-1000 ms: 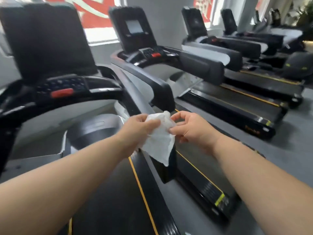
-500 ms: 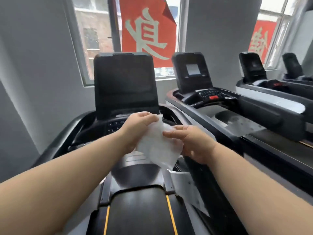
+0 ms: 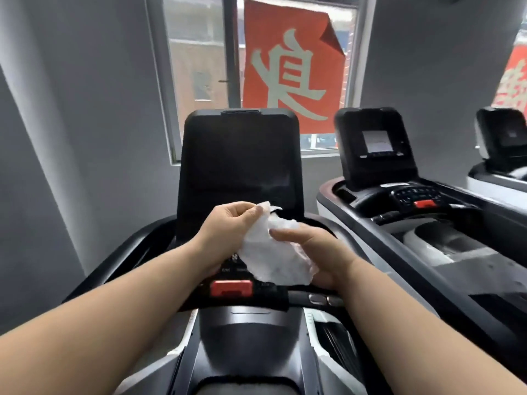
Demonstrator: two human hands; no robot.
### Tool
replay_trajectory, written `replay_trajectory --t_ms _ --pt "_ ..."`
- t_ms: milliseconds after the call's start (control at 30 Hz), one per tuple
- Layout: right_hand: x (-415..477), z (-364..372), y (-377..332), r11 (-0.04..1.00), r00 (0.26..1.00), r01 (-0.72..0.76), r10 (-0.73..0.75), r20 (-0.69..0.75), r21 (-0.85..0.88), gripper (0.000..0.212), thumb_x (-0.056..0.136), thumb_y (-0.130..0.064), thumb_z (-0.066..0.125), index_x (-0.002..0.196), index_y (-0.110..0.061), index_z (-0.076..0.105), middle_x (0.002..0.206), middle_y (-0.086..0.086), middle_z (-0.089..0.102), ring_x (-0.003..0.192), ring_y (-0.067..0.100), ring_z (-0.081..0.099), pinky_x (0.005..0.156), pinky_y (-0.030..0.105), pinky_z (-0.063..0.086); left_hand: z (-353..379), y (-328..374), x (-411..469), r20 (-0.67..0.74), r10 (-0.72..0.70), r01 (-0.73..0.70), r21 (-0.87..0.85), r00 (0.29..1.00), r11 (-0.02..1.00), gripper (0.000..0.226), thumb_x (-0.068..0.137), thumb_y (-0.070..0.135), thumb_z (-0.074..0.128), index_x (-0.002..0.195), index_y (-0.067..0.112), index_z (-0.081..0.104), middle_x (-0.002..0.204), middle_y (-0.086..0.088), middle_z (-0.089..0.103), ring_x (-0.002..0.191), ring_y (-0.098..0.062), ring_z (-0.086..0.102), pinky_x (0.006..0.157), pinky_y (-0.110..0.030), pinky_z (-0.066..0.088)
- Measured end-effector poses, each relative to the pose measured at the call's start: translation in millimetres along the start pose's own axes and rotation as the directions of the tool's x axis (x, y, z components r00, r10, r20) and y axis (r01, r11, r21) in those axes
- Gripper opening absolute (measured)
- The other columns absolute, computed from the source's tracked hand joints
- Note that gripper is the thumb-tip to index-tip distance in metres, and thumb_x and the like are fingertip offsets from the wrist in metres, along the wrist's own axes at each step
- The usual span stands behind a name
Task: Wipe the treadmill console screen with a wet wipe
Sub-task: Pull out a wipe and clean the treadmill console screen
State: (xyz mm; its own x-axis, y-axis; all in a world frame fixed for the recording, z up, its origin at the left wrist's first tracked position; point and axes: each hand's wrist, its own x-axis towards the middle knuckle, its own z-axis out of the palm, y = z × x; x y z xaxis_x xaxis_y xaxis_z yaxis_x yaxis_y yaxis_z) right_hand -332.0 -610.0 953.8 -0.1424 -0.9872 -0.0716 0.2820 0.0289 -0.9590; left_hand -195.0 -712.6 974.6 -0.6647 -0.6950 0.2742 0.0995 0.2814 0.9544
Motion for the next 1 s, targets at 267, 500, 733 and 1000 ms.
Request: replay_trajectory --t_ms 267,500,733,1000 --pt "121 -36 -34 0.985 0.984 0.073 -0.045 -0.171 0.157 0.021 0.096 -0.011 0.049 0.106 0.002 0.061 0.093 0.018 0.068 0.079 0.027 0.067 0.074 0.039 0.057 -40 -26 112 -0.331 -0.026 0.066 0.111 0.943 0.992 0.027 0.100 0.029 0.046 0.095 0.012 0.066 0.043 0.006 0.050 0.039 -0.005 0.043 0.047 -0.023 0.037" --pt "235 -49 -45 0.993 0.985 0.106 -0.098 -0.140 0.052 0.026 0.091 0.000 0.054 0.115 0.002 0.063 0.097 0.021 0.068 0.079 0.027 0.068 0.068 0.034 0.057 -91 -63 205 -0.024 -0.328 0.328 0.096 0.945 0.940 0.043 0.079 0.057 0.061 0.098 0.020 0.071 0.097 0.004 0.073 0.090 -0.011 0.065 0.081 -0.028 0.045" --pt "361 -52 -59 0.976 0.957 0.201 -0.178 -0.230 0.080 0.025 0.095 -0.012 0.054 0.116 -0.006 0.066 0.112 0.021 0.068 0.090 0.025 0.067 0.079 0.033 0.056 -148 -107 325 -0.121 -0.235 0.204 -0.222 0.965 0.953 0.005 0.096 0.011 0.050 0.098 0.008 0.053 0.099 -0.016 0.063 0.089 -0.028 0.062 0.089 -0.051 0.050" --pt "442 -62 -83 0.933 0.917 0.327 -0.275 -0.288 0.149 0.026 0.095 -0.018 0.053 0.111 -0.003 0.067 0.099 0.016 0.070 0.087 0.027 0.067 0.077 0.039 0.056 -175 -126 413 -0.255 -0.145 0.098 -0.188 0.956 0.977 0.021 0.089 0.021 0.065 0.098 0.026 0.047 0.098 -0.013 0.061 0.076 -0.024 0.062 0.064 -0.041 0.054"
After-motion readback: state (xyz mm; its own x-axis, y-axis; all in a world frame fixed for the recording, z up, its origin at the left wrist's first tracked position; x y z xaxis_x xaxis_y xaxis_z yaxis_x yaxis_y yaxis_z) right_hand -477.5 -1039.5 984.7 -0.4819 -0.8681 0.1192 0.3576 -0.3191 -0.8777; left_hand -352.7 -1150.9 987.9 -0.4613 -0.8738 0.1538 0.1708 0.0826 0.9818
